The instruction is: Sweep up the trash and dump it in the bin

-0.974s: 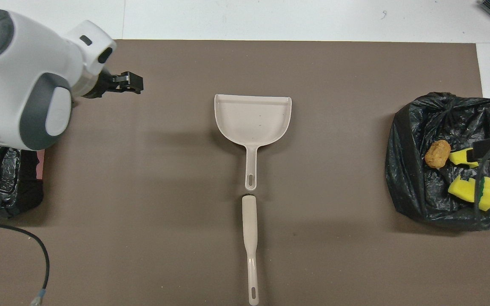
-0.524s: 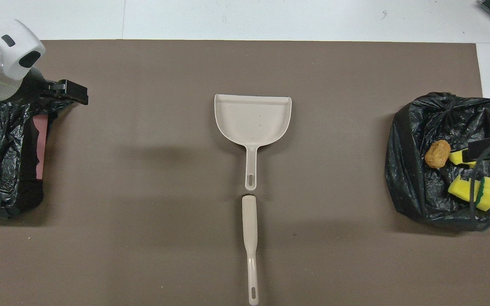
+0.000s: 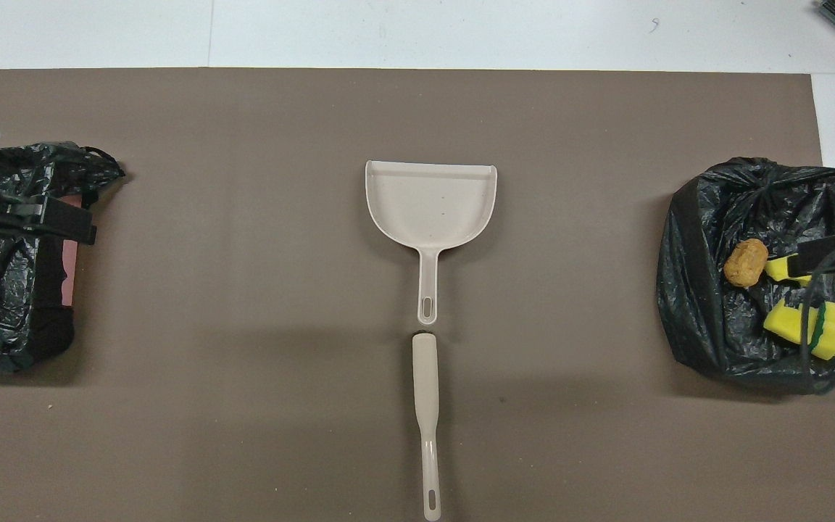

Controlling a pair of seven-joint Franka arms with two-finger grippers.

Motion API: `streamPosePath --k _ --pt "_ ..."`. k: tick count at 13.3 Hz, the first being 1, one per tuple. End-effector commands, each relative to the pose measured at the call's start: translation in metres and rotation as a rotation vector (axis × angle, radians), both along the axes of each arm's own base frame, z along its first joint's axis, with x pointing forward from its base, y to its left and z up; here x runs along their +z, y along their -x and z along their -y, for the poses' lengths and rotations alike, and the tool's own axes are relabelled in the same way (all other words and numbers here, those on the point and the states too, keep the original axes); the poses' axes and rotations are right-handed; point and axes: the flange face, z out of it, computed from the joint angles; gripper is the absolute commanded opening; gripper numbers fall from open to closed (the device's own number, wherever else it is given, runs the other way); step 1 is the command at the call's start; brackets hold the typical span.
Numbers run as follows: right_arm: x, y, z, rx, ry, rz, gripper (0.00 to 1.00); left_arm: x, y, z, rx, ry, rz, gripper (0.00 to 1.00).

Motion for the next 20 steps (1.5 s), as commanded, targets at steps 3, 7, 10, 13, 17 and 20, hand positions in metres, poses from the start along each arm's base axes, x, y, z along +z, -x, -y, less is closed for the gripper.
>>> streamPosePath --k 3,7,10,13,17,20 --pt "0.003 0.005 0.001 0.01 -0.019 -0.002 1.0 0.006 0.015 -0.008 -0.025 -0.046 -0.034 1.0" --pt "0.002 0.005 0.001 0.01 -0.019 -0.004 1.0 0.004 0.014 -0.012 -0.023 -0.055 -0.071 1.0" --pt "0.003 0.005 0.001 0.01 -0.019 -0.002 1.0 0.005 0.006 -0.006 -0.03 -0.03 -0.054 1.0" --pt "0.002 0.005 0.001 0.01 -0.019 -0.004 1.0 0.006 -0.005 0.004 -0.047 -0.02 -0.042 1.0" --pt "0.003 0.005 0.002 0.008 -0.019 -0.002 1.0 0.006 -0.005 0.004 -0.05 -0.025 -0.046 1.0" --pt "0.002 0.005 0.001 0.01 -0.019 -0.004 1.0 0.006 -0.005 0.002 -0.048 -0.024 -0.046 1.0"
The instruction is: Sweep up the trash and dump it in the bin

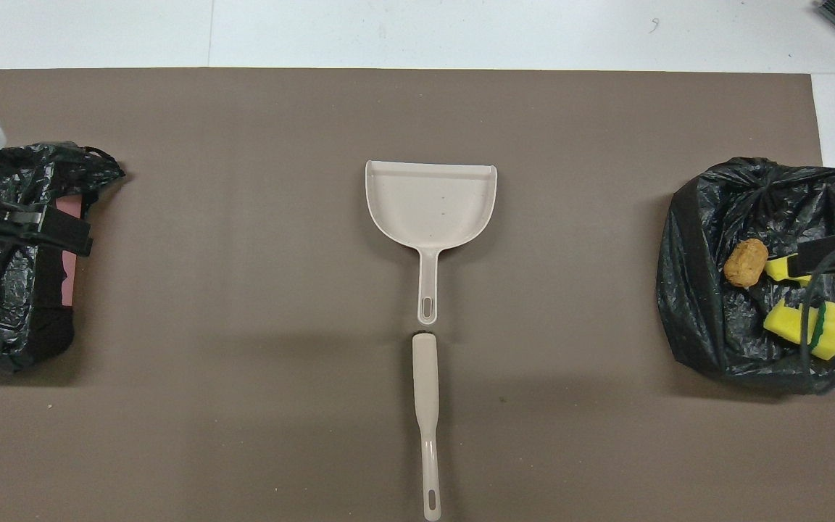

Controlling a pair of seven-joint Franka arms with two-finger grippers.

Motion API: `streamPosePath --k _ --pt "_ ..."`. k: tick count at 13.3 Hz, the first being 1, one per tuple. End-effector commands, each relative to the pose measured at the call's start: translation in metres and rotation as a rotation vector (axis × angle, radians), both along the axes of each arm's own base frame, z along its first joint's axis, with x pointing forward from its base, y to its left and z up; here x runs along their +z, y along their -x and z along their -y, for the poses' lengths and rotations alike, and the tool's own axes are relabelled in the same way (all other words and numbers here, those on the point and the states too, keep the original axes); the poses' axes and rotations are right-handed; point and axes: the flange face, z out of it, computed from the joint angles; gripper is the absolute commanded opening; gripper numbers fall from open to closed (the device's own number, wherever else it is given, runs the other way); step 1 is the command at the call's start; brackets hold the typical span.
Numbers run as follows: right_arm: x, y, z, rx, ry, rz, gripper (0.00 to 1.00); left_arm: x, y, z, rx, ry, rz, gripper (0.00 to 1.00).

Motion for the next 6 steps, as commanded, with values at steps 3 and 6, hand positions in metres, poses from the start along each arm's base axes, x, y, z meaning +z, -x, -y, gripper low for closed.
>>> streamPosePath --k 3,6 --pt "0.003 0.0049 0.001 0.01 -0.019 -0.002 1.0 0.0062 -0.0047 -0.0041 -0.016 0.012 0.02 1.0" --pt "0.0023 0.0049 0.001 0.01 -0.019 -0.004 1.0 0.0071 -0.0053 -0.0047 -0.028 0.015 0.029 1.0"
